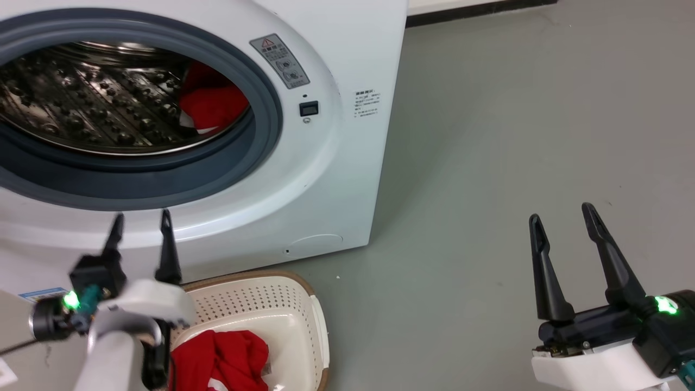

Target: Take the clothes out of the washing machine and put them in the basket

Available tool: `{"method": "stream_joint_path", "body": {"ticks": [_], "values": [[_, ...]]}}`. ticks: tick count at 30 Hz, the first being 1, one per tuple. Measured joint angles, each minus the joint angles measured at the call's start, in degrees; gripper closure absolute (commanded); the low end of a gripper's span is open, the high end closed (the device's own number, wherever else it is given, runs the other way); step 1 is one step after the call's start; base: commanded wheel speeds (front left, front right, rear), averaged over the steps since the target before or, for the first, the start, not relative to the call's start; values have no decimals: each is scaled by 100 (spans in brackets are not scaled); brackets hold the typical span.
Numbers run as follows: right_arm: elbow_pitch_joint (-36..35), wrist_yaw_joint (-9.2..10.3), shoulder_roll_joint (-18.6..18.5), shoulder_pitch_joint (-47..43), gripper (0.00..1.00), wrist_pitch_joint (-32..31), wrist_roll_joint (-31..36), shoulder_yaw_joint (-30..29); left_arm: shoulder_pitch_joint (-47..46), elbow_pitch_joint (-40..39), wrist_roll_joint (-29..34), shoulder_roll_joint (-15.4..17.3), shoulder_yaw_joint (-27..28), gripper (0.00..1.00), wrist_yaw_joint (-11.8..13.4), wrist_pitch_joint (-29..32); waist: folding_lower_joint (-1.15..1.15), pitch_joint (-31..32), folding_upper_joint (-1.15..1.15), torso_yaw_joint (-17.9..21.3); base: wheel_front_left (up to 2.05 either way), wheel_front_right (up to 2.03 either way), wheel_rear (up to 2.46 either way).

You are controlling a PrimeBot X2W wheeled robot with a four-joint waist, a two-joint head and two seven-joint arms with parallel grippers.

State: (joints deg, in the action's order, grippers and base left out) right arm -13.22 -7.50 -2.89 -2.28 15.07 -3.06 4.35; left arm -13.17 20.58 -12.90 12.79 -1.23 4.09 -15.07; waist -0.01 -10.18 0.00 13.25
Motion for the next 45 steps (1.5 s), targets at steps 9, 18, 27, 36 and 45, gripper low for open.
{"method": "stream_joint_path", "body": {"ticks": [9,18,27,36,45], "values": [[-130,0,0,287,0,1,-121,24,-1179,215,210,379,310,0,-361,-1,1,-457,0,174,0,0,0],[-281,0,-1,712,0,0,-348,83,-2928,1114,370,1009,113,0,-666,669,2,-1131,0,328,0,0,0],[-477,0,0,1184,0,1,-632,98,-4792,1692,432,1485,-274,0,-1012,1937,2,-1950,0,499,0,0,0],[-645,0,0,1467,0,0,-936,53,-6197,2129,131,1841,-903,0,-1144,3739,2,-2716,0,694,0,0,0],[-777,0,0,1670,0,0,-1191,47,-7106,2275,-319,2223,-1806,0,-1149,5052,2,-3293,0,942,0,0,0]]}}
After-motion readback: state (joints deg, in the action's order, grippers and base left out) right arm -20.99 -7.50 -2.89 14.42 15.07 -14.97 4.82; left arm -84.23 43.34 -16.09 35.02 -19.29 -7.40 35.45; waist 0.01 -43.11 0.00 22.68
